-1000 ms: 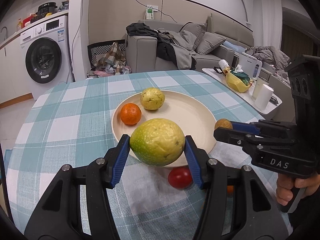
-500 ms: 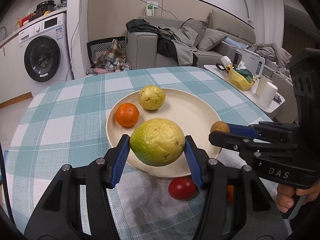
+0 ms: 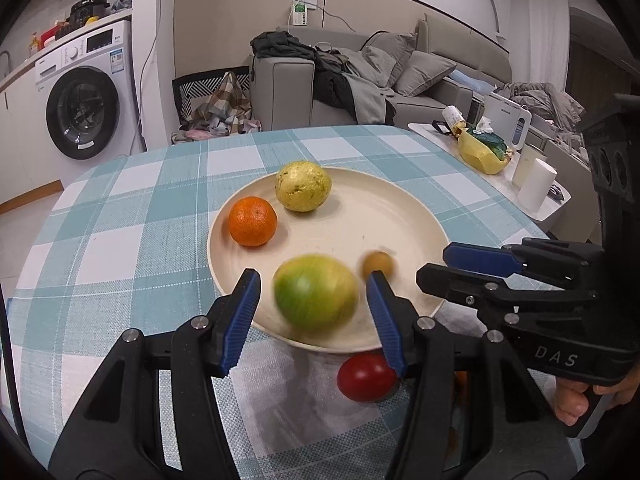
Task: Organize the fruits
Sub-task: 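Carry the lemon with the left tool while the right tool carries the brown fruit onto the plate, releasing both, then withdraw both open tools from the plate toward the remaining fruits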
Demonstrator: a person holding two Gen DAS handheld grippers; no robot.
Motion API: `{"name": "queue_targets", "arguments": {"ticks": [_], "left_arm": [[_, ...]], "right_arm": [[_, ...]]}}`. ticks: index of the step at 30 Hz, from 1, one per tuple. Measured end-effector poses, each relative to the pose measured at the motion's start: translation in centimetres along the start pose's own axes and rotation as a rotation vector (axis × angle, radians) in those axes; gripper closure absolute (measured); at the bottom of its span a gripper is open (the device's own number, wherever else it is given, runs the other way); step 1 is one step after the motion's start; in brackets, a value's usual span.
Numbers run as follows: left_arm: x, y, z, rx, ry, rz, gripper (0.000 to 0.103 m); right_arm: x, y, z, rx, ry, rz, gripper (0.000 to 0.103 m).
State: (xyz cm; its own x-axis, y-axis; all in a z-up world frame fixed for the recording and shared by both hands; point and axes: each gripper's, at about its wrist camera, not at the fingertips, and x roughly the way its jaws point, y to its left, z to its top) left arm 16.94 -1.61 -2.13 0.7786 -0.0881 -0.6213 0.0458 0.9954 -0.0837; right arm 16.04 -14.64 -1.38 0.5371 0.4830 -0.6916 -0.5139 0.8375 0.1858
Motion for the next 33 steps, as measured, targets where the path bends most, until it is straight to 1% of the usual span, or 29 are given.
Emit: {"name": "queue_targets", "arguments": {"ticks": [1, 2, 3, 4, 5, 6, 7, 8, 9, 10, 11, 12, 13, 14, 15, 18, 25, 33], "left_arm": [[-0.3, 0.0, 0.0, 0.001, -0.004, -0.003, 0.05], [-0.5, 0.1, 0.0, 0.001, -0.007, -0.004, 0.048], [-0.8, 0.2, -0.1, 0.0, -0.009, -0.002, 0.046], [-1.1, 0.3, -0.2, -0.001, -0.012, 0.003, 0.038], [-1.4, 0.4, -0.2, -0.003, -0.015, 0.009, 0.032], [-1.7, 0.5, -0.3, -0.006, -0.019, 0.015, 0.031], [-2.0, 0.6, -0.4, -0.009, -0.022, 0.019, 0.027], [-2.3, 0.7, -0.5, -0.013, -0.022, 0.022, 0.023], [-2.6, 0.8, -0.5, -0.018, -0.023, 0.026, 0.021], [-3.0, 1.0, -0.6, -0.024, -0.026, 0.033, 0.021], [-3.2, 1.0, -0.7, -0.028, -0.026, 0.038, 0.02], [-3.5, 1.1, -0.9, -0.031, -0.023, 0.044, 0.02], [-3.7, 1.2, -1.0, -0.035, -0.021, 0.047, 0.019], [-4.0, 1.3, -1.1, -0.037, -0.022, 0.047, 0.017], [-4.3, 1.4, -1.3, -0.038, -0.021, 0.049, 0.015], [-5.1, 1.5, -1.7, -0.05, -0.029, 0.064, 0.001], [-6.6, 2.0, -2.8, -0.074, -0.039, 0.072, 0.001], [-6.8, 1.6, -3.6, -0.053, -0.017, 0.075, 0.001]], "right_arm": [[-0.1, -0.1, 0.0, 0.001, -0.002, -0.001, 0.064], [-0.3, -0.2, 0.0, 0.003, -0.004, -0.002, 0.061], [-0.5, -0.3, 0.0, 0.004, -0.008, -0.006, 0.057], [-0.7, -0.3, 0.0, 0.005, -0.012, -0.008, 0.053], [-1.0, -0.4, -0.1, 0.005, -0.019, -0.009, 0.051], [-1.2, -0.4, -0.1, 0.005, -0.022, -0.011, 0.047], [-1.4, -0.5, -0.1, 0.004, -0.022, -0.013, 0.037], [-1.6, -0.5, -0.2, 0.003, -0.022, -0.015, 0.03], [-1.8, -0.5, -0.2, 0.002, -0.025, -0.018, 0.017], [-2.1, -0.6, -0.3, 0.0, -0.032, -0.021, 0.013], [-2.4, -0.6, -0.5, -0.004, -0.042, -0.022, 0.013], [-2.6, -0.6, -0.5, -0.006, -0.045, -0.026, 0.01], [-2.8, -0.6, -0.6, -0.005, -0.045, -0.029, 0.004], [-3.0, -0.7, -0.7, -0.003, -0.045, -0.03, 0.001], [-3.1, -0.8, -0.7, -0.004, -0.046, -0.03, 0.0], [-3.5, -1.1, -0.9, -0.006, -0.039, -0.037, 0.0], [-4.2, -1.7, -1.7, 0.014, -0.024, -0.032, 0.0], [-4.8, -1.6, -2.4, -0.003, 0.003, -0.036, 0.0]]}}
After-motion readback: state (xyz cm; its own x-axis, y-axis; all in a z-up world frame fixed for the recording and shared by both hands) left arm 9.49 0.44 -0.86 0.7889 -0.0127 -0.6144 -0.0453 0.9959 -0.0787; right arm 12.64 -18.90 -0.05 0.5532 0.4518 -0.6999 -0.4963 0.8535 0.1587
